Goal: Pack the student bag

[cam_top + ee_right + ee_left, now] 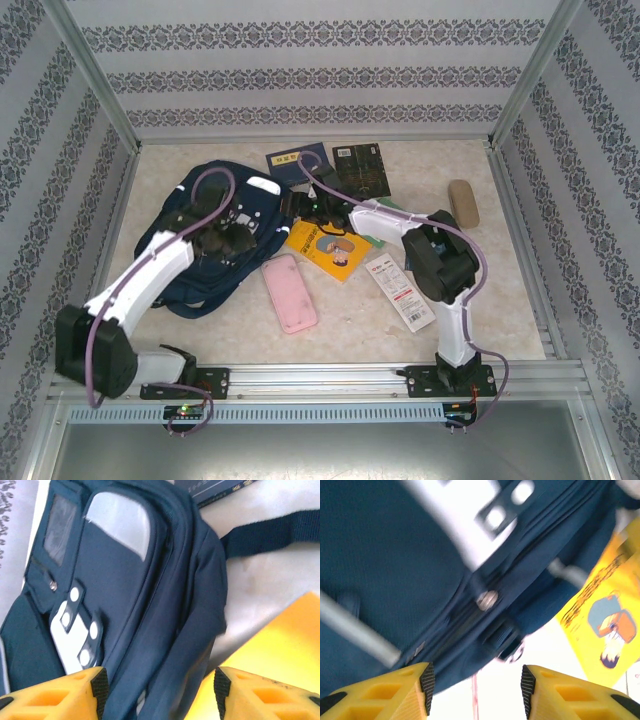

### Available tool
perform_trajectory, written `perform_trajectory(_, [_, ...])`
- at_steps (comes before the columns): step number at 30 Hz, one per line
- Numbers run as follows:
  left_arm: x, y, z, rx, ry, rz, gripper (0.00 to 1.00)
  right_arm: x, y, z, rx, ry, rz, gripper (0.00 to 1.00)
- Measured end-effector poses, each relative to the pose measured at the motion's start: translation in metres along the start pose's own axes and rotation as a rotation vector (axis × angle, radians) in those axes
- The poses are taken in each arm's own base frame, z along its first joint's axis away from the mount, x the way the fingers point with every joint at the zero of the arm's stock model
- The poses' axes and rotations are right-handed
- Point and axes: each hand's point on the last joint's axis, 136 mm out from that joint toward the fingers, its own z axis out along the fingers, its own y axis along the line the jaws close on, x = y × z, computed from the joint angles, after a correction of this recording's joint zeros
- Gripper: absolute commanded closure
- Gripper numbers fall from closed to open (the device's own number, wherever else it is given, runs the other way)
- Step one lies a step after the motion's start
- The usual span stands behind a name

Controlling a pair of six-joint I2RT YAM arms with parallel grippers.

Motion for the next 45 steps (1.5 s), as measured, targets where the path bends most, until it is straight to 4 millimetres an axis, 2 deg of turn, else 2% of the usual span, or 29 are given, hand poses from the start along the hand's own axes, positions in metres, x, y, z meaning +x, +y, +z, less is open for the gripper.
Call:
perform_trajectory(2, [0.027,0.015,0.006,0.009,0.050,-0.102,0.50,-0.004,-0.004,0.009,0.016,0.010,0.009,0.44])
perform_trajectory(4, [0.045,0.020,0.010,0.019,0.085,-0.171,0.52,-0.002,-0.009,0.018,0.032,0.029,0.023,0.47])
perform_trajectory(6, [0.057,0.019,0.012,0.034,0.113,-0.216,0.53,0.001,-0.012,0.025,0.044,0.051,0.037,0.53])
perform_trajectory(9, [0.067,0.016,0.018,0.052,0.137,-0.273,0.59,0.007,-0.016,0.030,0.052,0.077,0.052,0.74])
perform_trajectory(11, [0.072,0.021,0.026,0.042,0.146,-0.299,0.60,0.009,-0.016,0.031,0.047,0.088,0.063,0.91])
perform_trajectory(13, [0.077,0.030,0.035,0.005,0.159,-0.312,0.63,0.009,-0.014,0.030,0.039,0.092,0.074,1.00])
perform_trajectory(17, [0.074,0.046,0.052,-0.087,0.157,-0.301,0.65,0.009,-0.012,0.030,0.035,0.093,0.096,1.00])
perform_trajectory(21, [0.053,0.058,0.059,-0.169,0.129,-0.259,0.64,0.003,-0.004,0.023,0.017,0.080,0.098,1.00])
perform_trajectory(27, [-0.005,0.062,0.055,-0.202,0.030,-0.164,0.63,-0.024,0.024,-0.009,-0.034,0.006,0.105,1.00])
perform_trajectory(30, [-0.033,0.055,0.056,-0.202,0.000,-0.107,0.62,-0.038,0.033,-0.026,-0.052,-0.035,0.121,1.00])
perform_trajectory(33, [-0.051,0.046,0.059,-0.179,-0.028,-0.041,0.60,-0.048,0.034,-0.037,-0.049,-0.070,0.148,1.00])
perform_trajectory(37, [-0.052,0.040,0.064,-0.132,-0.055,0.030,0.54,-0.048,0.027,-0.040,-0.030,-0.081,0.206,1.00])
perform_trajectory(41, [-0.029,0.037,0.071,-0.103,-0.064,0.140,0.54,-0.041,0.019,-0.037,-0.010,-0.067,0.275,1.00])
perform_trajectory(43, [-0.016,0.028,0.075,-0.075,-0.065,0.215,0.53,-0.040,0.019,-0.037,-0.012,-0.061,0.304,1.00])
perform_trajectory(45, [-0.002,0.010,0.079,-0.030,-0.079,0.308,0.53,-0.036,0.024,-0.036,-0.027,-0.042,0.330,1.00])
